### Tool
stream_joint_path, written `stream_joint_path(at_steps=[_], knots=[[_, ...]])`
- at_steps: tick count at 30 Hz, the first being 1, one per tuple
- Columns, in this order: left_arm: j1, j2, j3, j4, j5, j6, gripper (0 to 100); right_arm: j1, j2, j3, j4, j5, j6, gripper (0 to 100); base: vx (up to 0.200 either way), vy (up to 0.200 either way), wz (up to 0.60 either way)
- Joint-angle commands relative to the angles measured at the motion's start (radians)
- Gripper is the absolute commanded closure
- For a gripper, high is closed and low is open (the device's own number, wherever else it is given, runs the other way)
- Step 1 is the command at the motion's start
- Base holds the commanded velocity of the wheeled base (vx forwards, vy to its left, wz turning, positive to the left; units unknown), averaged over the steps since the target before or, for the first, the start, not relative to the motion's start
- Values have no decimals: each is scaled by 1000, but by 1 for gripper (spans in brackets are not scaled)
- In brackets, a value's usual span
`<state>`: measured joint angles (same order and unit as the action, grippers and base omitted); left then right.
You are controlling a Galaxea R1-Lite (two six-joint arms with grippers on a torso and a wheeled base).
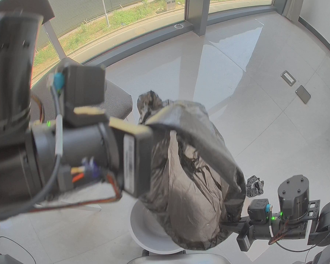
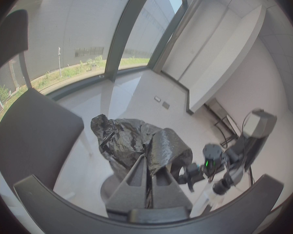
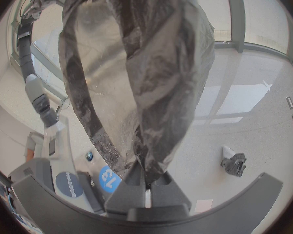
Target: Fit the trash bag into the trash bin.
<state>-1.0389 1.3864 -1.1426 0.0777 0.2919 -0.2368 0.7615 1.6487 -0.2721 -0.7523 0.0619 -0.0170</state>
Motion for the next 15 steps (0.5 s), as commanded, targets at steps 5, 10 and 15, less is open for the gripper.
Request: stream_joint_path(at_steps=[5, 10, 15], knots=[[-73, -159, 124, 278, 58, -102, 100, 39, 3, 90, 5, 44, 3, 100, 0, 0, 0], [-72, -152, 104, 450, 53, -165, 100, 39, 48, 70, 5, 47, 3, 100, 0, 0, 0], [-72, -124, 83, 544, 3, -274, 100, 39, 89, 60, 8, 82, 3, 100, 0, 0, 0]])
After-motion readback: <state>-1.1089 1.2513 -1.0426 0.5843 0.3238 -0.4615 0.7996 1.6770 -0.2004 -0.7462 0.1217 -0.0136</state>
